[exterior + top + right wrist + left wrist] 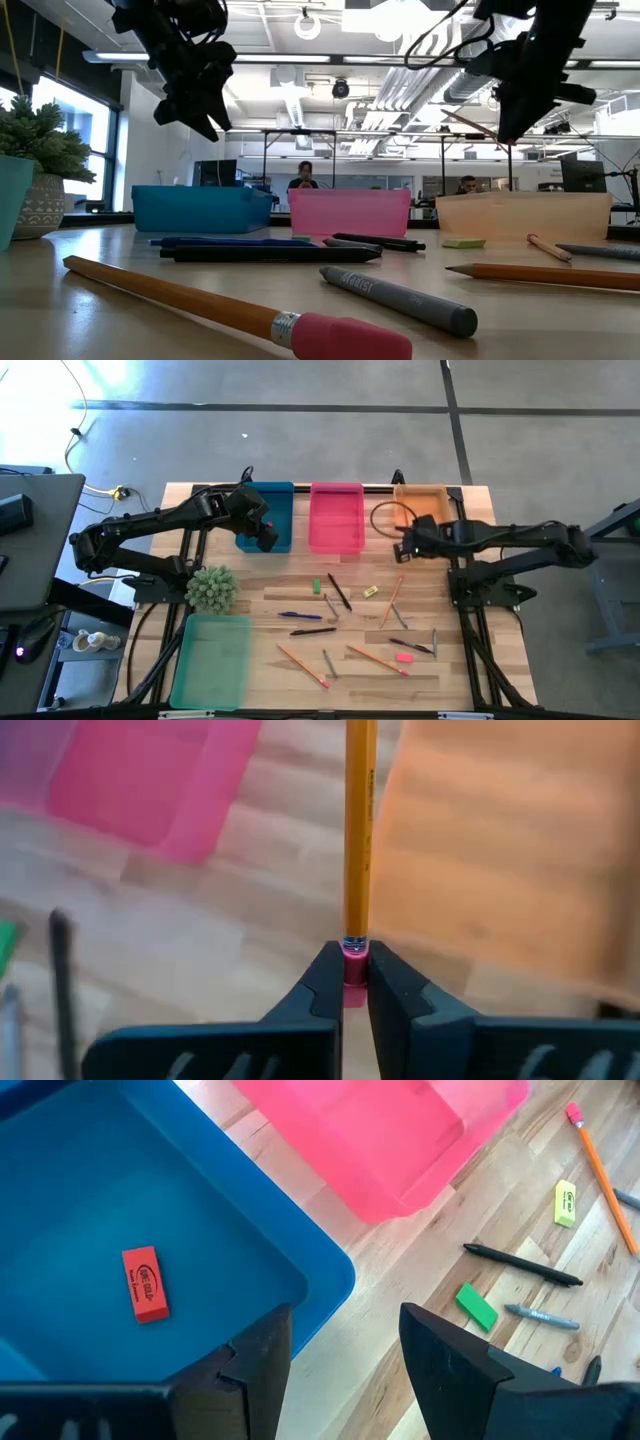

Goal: Sort crayons/erasers/pens/pencils in bins
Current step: Put the top right pencil into the transparent orange bin, then put the blue pen into the transparent blue bin

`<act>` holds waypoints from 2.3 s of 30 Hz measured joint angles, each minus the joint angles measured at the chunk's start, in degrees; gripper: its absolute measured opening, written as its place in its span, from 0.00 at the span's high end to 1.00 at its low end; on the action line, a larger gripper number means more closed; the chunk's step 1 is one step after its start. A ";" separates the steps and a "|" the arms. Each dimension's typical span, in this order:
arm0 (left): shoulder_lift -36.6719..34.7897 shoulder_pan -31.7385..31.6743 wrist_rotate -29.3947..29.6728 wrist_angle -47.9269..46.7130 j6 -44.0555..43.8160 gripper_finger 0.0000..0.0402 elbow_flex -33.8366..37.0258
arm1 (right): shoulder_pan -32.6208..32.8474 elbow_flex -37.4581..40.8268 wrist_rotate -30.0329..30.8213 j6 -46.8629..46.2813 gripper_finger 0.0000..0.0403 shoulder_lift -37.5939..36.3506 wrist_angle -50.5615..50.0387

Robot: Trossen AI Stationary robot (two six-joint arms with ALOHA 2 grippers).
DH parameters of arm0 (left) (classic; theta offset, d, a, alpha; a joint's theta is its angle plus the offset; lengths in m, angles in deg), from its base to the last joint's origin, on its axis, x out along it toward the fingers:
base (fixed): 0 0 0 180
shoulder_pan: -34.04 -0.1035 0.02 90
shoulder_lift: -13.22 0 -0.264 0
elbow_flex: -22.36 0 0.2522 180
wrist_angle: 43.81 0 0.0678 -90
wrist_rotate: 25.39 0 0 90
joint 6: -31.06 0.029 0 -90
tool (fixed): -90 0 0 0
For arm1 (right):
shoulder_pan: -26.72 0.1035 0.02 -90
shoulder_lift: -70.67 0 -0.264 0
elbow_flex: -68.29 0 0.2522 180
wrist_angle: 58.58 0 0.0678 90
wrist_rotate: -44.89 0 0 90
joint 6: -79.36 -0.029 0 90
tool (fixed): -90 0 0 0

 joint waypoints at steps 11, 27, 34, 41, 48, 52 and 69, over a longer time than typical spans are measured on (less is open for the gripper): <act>0.00 0.00 0.46 1.27 0.00 0.57 0.00 | -18.80 0.00 -2.22 22.64 0.97 -0.21 0.50; 0.00 0.00 0.45 1.31 -0.04 0.57 0.00 | -36.71 1.25 -10.64 40.50 0.97 8.12 -2.83; 0.00 0.00 0.44 1.31 -0.04 0.57 0.00 | -37.91 1.25 -11.44 44.84 0.97 13.23 -3.72; 0.00 -0.01 0.44 1.31 -0.07 0.57 0.01 | -37.91 1.25 -11.76 45.52 0.97 19.12 -4.03; 0.00 0.00 0.44 1.31 -0.14 0.57 0.01 | -37.91 1.27 -11.89 46.53 0.97 24.74 -3.97; 0.00 0.00 0.44 1.31 -0.15 0.57 0.00 | -37.91 1.27 -11.87 46.53 0.97 27.10 -3.77; 0.00 0.00 0.44 1.27 -2.48 0.57 0.02 | -37.89 1.27 -11.47 47.54 0.72 28.44 -3.99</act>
